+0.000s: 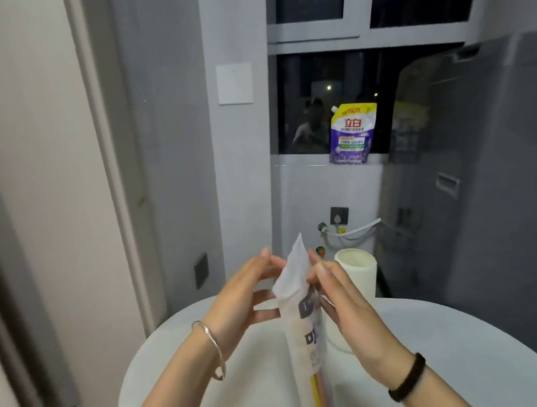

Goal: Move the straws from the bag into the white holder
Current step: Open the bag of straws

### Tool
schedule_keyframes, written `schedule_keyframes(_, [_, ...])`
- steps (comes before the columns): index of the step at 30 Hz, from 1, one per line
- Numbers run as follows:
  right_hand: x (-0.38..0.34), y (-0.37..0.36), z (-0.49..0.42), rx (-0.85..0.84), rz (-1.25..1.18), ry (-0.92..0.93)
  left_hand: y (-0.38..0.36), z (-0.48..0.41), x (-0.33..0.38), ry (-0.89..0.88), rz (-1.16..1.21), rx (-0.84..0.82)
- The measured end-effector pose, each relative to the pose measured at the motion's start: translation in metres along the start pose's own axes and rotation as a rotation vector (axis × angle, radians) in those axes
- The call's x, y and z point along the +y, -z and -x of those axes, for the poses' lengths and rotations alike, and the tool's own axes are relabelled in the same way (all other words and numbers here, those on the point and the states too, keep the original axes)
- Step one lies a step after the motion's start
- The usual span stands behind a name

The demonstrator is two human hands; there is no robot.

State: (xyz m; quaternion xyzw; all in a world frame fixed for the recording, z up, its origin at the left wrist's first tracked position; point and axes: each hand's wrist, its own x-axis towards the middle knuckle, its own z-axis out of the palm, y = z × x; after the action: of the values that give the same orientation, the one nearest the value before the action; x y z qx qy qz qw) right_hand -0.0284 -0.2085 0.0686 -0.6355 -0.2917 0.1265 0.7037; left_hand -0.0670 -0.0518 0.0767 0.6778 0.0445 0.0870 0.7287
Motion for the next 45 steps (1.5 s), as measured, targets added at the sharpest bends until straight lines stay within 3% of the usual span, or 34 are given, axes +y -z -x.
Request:
schedule_keyframes(12, [-0.044, -0.007, 0.049, 0.016, 0.102, -0.052, -0.029, 0.046, 0.021, -0.037, -0.135, -0.067])
schedule_keyframes(32, [-0.026, -0.011, 0.058, 0.010, 0.112, -0.095, -0.030, 0.066, 0.008, -0.086, -0.115, -0.059])
schedule_keyframes(45, [-0.023, -0.016, 0.058, -0.040, -0.076, -0.084, -0.032, 0.064, 0.005, -0.261, -0.336, 0.000])
